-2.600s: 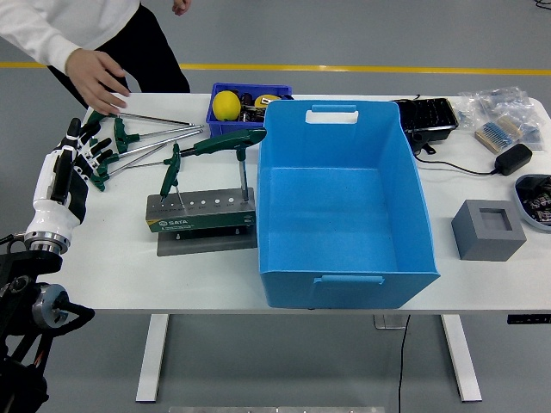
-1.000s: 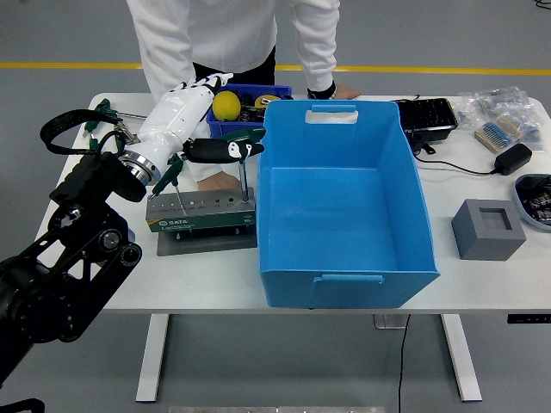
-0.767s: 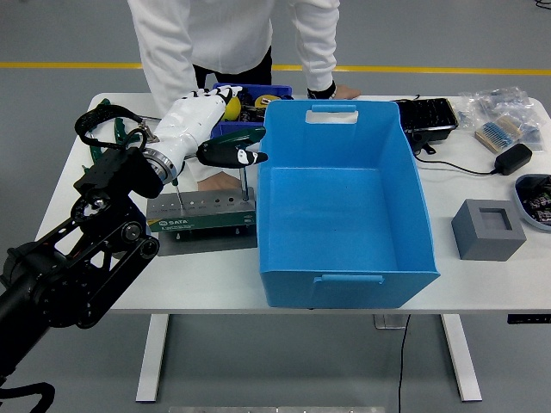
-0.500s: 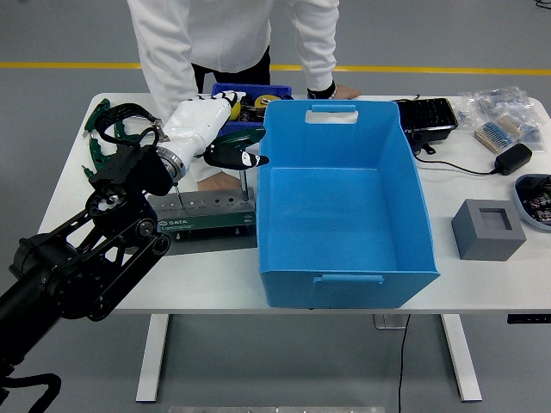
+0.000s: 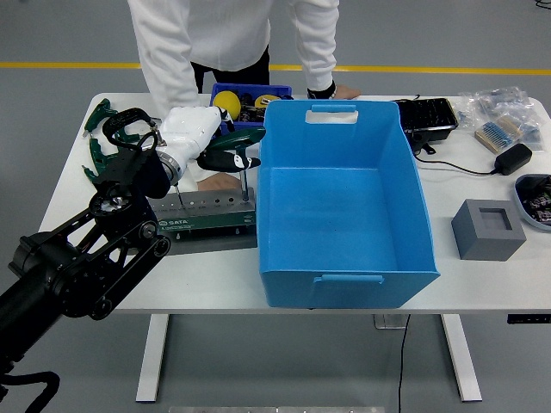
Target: Lift tool from toolbox,place it in box,lift tool from toolbox,place it in box
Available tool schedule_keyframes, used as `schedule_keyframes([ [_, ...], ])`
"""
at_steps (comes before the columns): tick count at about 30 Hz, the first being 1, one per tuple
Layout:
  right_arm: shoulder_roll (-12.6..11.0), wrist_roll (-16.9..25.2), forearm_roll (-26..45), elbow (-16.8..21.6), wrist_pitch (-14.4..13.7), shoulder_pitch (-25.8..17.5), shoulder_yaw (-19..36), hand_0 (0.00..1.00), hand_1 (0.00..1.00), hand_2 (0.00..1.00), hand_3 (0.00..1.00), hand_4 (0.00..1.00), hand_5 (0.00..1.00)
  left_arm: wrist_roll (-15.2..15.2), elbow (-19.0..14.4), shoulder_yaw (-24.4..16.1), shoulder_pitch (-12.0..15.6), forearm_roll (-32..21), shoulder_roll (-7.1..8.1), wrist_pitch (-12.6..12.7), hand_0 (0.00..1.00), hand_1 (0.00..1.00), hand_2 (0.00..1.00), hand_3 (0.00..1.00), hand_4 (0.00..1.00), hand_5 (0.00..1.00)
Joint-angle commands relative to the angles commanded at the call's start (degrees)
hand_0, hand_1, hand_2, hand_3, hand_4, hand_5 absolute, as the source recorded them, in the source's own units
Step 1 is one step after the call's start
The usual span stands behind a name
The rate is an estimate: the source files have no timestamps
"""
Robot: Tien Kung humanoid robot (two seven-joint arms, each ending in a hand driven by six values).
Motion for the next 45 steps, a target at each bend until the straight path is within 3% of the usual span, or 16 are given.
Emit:
schedule_keyframes([
  [11, 0.0, 0.0, -0.2, 0.0, 0.0, 0.1, 0.0, 0.679, 0.641, 0.718, 0.56, 0.794, 0.72, 0.5, 0.9, 1.3, -0.2, -1.6, -0.62, 2.7, 0.357, 0.387, 0.459, 0.541, 0.998, 0.75],
  [12, -0.1, 0.0, -0.2, 0.0, 0.0, 0.1, 0.0, 0.681, 0.641, 0.717, 0.56, 0.795, 0.722, 0.4, 1.0, 1.7, -0.2, -1.7, -0.75, 3.2, 0.288, 0.276, 0.351, 0.47, 0.998, 0.819],
  [22, -0.1, 0.0, -0.2, 0.0, 0.0, 0.0, -0.1, 0.68, 0.641, 0.717, 0.56, 0.795, 0.721, 0.6, 2.3, 2.8, -0.3, -2.3, -1.13, 4.3, 0.238, 0.217, 0.293, 0.413, 0.998, 0.862],
  [23, -0.1, 0.0, -0.2, 0.0, 0.0, 0.0, -0.1, 0.681, 0.64, 0.717, 0.561, 0.797, 0.72, 0.6, 2.4, 2.9, -0.4, -2.3, -1.12, 4.3, 0.191, 0.162, 0.237, 0.328, 0.998, 0.872],
  [29, -0.1, 0.0, -0.3, 0.0, 0.0, -0.1, 0.0, 0.681, 0.64, 0.717, 0.561, 0.797, 0.72, 1.1, 2.5, 3.2, -0.5, -2.5, -1.22, 4.8, 0.191, 0.162, 0.237, 0.328, 0.998, 0.872],
  [30, -0.1, 0.0, -0.3, 0.0, 0.0, -0.1, 0.1, 0.681, 0.64, 0.717, 0.561, 0.797, 0.719, 1.2, 2.5, 3.3, -0.5, -2.6, -1.23, 4.9, 0.152, 0.113, 0.186, 0.258, 0.998, 0.877],
  [45, 0.0, -0.3, -1.3, 0.1, -0.1, -0.5, 0.7, 0.681, 0.64, 0.717, 0.561, 0.797, 0.721, 1.1, 5.4, 5.1, -0.2, -3.4, -1.87, 7.6, 0.126, 0.044, 0.094, 0.149, 0.998, 0.885],
])
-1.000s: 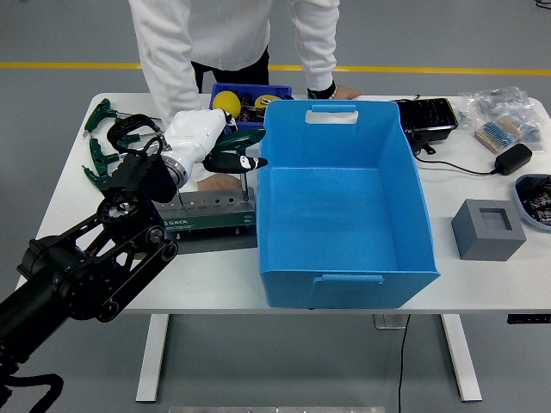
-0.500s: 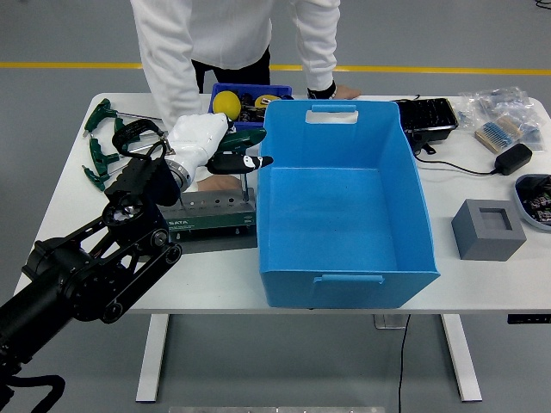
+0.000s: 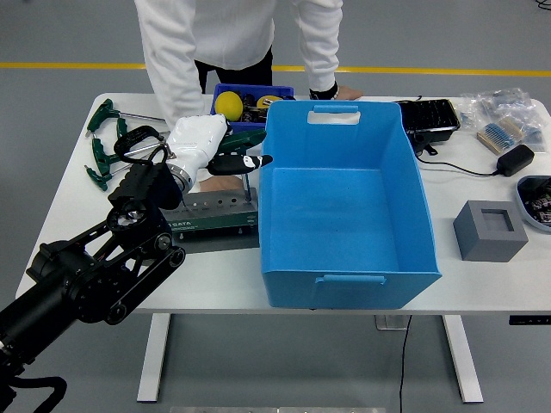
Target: Lift tool from toolbox,place it in box,lift tool from toolbox,place it in box
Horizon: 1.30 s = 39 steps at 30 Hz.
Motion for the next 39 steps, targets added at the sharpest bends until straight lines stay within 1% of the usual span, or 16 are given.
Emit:
schedule_keyframes([
  [2, 0.0, 0.0, -0.1, 0.0, 0.0, 0.0, 0.0, 0.681, 0.64, 0.717, 0.561, 0.797, 0.721, -0.3, 0.3, 0.2, 0.0, -0.2, -0.02, 0.5, 0.126, 0.044, 0.094, 0.149, 0.998, 0.885],
  [3, 0.0, 0.0, -0.1, 0.0, 0.0, 0.0, 0.0, 0.681, 0.64, 0.717, 0.56, 0.797, 0.721, -0.4, 0.4, 0.3, -0.1, -0.2, -0.03, 0.7, 0.1, 0.017, 0.067, 0.097, 0.998, 0.886],
  [8, 0.0, 0.0, 0.2, 0.0, 0.0, 0.1, -0.1, 0.681, 0.64, 0.717, 0.56, 0.797, 0.721, -1.2, 1.1, 0.7, -0.2, -0.7, -0.05, 2.1, 0.1, 0.017, 0.067, 0.097, 0.998, 0.886],
  [9, 0.0, 0.1, 0.3, 0.0, 0.0, 0.1, -0.2, 0.681, 0.64, 0.717, 0.561, 0.797, 0.72, -1.4, 1.2, 0.8, -0.3, -0.8, -0.04, 2.4, 0.067, 0.002, 0.038, 0.069, 0.998, 0.848],
  [14, -0.1, 0.2, 0.7, 0.0, 0.1, 0.2, -0.5, 0.681, 0.64, 0.717, 0.561, 0.797, 0.72, -3.0, 1.6, 0.8, -0.6, -1.3, 0.13, 4.1, 0.067, 0.002, 0.038, 0.069, 0.998, 0.848],
  [15, -0.1, 0.2, 0.7, 0.0, 0.1, 0.3, -0.5, 0.681, 0.64, 0.717, 0.561, 0.797, 0.719, -3.2, 1.6, 0.8, -0.7, -1.4, 0.16, 4.3, 0.064, 0.002, 0.035, 0.063, 0.998, 0.78],
  [16, -0.1, 0.2, 0.8, 0.0, 0.1, 0.3, -0.5, 0.681, 0.64, 0.717, 0.561, 0.797, 0.719, -3.4, 1.6, 0.8, -0.8, -1.5, 0.21, 4.3, 0.064, 0.002, 0.035, 0.063, 0.998, 0.78],
  [20, -0.1, 0.2, 0.8, 0.0, 0.1, 0.3, -0.5, 0.681, 0.64, 0.717, 0.561, 0.797, 0.719, -4.1, 1.5, 0.9, -1.4, -2.0, 0.44, 3.6, 0.064, 0.002, 0.035, 0.063, 0.998, 0.78],
  [21, -0.1, 0.2, 0.9, 0.0, 0.1, 0.3, -0.5, 0.681, 0.64, 0.717, 0.56, 0.796, 0.721, -4.3, 1.5, 0.9, -1.6, -2.1, 0.51, 3.3, 0.064, 0.002, 0.034, 0.061, 0.863, 0.639],
  [26, -0.1, 0.2, 0.8, 0.0, 0.1, 0.4, -0.5, 0.681, 0.64, 0.717, 0.56, 0.796, 0.721, -5.7, 1.2, 1.5, -2.6, -2.6, 1.05, 1.4, 0.064, 0.002, 0.034, 0.061, 0.863, 0.639],
  [27, -0.1, 0.2, 0.9, 0.0, 0.1, 0.4, -0.5, 0.681, 0.64, 0.717, 0.56, 0.796, 0.721, -6.0, 1.2, 1.7, -2.9, -2.6, 1.19, 1.1, 0.061, 0.002, 0.03, 0.06, 0.795, 0.558],
  [30, -0.2, 0.2, 0.9, 0.0, 0.1, 0.4, -0.5, 0.681, 0.64, 0.717, 0.56, 0.796, 0.721, -7.0, 1.0, 2.8, -3.9, -3.0, 1.79, -0.2, 0.061, 0.002, 0.03, 0.06, 0.795, 0.558],
  [33, -0.2, 0.3, 1.1, 0.0, 0.1, 0.5, -0.6, 0.681, 0.64, 0.717, 0.56, 0.795, 0.721, -7.7, 0.8, 4.0, -4.9, -3.3, 2.35, -0.7, 0.049, 0.002, 0.029, 0.059, 0.787, 0.559],
  [39, -0.2, 0.3, 1.2, 0.0, 0.1, 0.6, -0.6, 0.681, 0.64, 0.717, 0.56, 0.795, 0.722, -8.7, 0.3, 6.6, -7.0, -3.9, 3.45, -1.2, 0.047, 0.002, 0.025, 0.059, 0.788, 0.562],
])
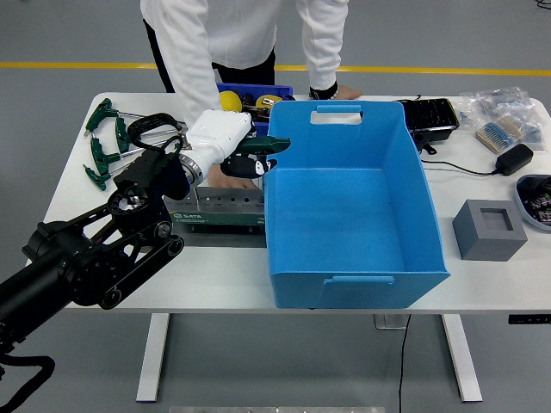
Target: Lift tool from toolbox,place it in box,lift tool from toolbox,place it in box
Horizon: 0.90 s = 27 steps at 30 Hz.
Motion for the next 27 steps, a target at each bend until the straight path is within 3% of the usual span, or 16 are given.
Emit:
schedule_keyframes([
  [11, -0.1, -0.1, -0.2, 0.0, 0.0, 0.0, 0.2, 0.681, 0.64, 0.717, 0.56, 0.795, 0.721, -1.7, -0.4, 3.7, -4.5, -0.5, 2.59, -1.6, 0.054, 0.002, 0.025, 0.059, 0.764, 0.539],
  [27, 0.0, -0.2, -0.4, 0.0, -0.1, -0.1, 0.4, 0.681, 0.64, 0.716, 0.56, 0.796, 0.722, -1.0, -3.1, 3.3, -7.9, -2.9, 5.41, -4.5, 0.053, 0.002, 0.024, 0.059, 0.746, 0.524],
])
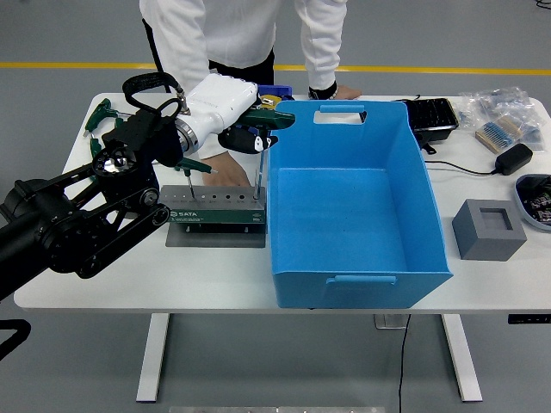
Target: Lift tool from toolbox,place it in box,lift tool from toolbox,place it in box
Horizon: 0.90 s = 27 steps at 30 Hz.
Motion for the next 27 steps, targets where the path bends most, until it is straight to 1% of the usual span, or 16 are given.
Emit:
schedule_keyframes([
  [9, 0.0, -0.1, -0.1, 0.0, 0.0, -0.1, 0.1, 0.681, 0.64, 0.716, 0.56, 0.795, 0.722, 0.4, -1.4, 0.8, -2.2, -2.0, 1.37, -1.6, 0.053, 0.002, 0.024, 0.058, 0.743, 0.52],
  [21, 0.1, -0.2, -0.4, 0.0, 0.0, -0.4, 0.4, 0.68, 0.64, 0.716, 0.56, 0.796, 0.721, 1.3, -3.5, 2.7, -6.8, -7.1, 3.41, -3.8, 0.053, 0.002, 0.023, 0.059, 0.742, 0.518],
  [27, 0.1, -0.4, -0.8, -0.1, -0.1, -0.7, 0.7, 0.68, 0.64, 0.716, 0.561, 0.796, 0.721, 1.5, -4.4, 3.7, -8.9, -9.5, 4.52, -4.3, 0.053, 0.002, 0.022, 0.058, 0.742, 0.518],
])
